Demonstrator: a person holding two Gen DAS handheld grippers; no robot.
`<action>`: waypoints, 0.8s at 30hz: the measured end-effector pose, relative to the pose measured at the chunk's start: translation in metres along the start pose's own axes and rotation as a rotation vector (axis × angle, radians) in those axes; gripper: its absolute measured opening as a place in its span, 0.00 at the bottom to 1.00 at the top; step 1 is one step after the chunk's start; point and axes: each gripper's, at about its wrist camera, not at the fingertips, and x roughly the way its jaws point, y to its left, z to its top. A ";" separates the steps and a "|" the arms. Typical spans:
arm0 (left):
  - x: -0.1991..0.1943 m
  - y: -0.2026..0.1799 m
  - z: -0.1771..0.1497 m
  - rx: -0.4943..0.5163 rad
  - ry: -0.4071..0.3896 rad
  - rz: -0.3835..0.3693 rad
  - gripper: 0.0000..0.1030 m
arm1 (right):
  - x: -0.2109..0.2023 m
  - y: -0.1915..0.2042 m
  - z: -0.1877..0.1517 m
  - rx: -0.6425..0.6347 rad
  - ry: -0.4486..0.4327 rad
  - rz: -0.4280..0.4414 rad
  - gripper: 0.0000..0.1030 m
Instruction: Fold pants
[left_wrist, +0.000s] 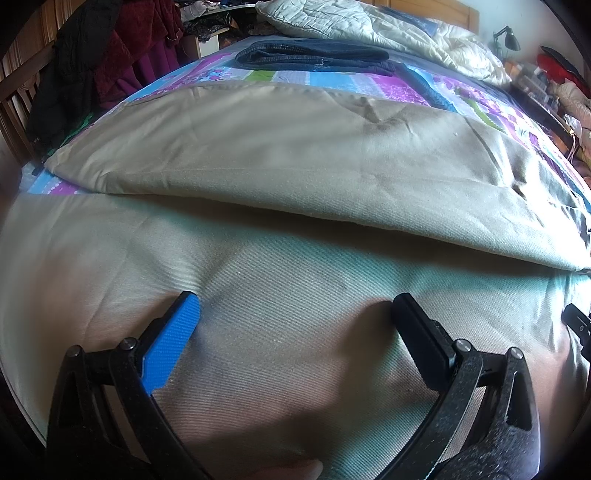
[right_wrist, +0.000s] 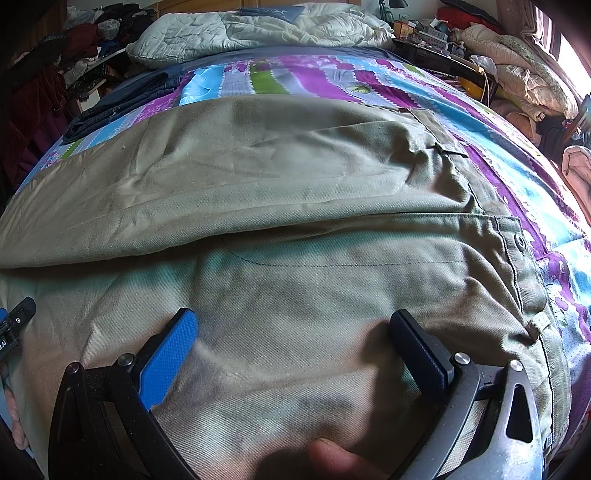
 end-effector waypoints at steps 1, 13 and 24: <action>0.001 -0.004 0.000 0.003 -0.001 0.004 1.00 | 0.000 0.000 0.000 0.000 0.000 0.000 1.00; 0.000 -0.002 -0.001 0.003 -0.002 0.005 1.00 | 0.000 0.000 0.000 0.001 0.000 0.001 1.00; 0.000 -0.002 -0.001 0.001 -0.002 0.002 1.00 | 0.000 0.000 0.000 0.001 -0.001 0.002 1.00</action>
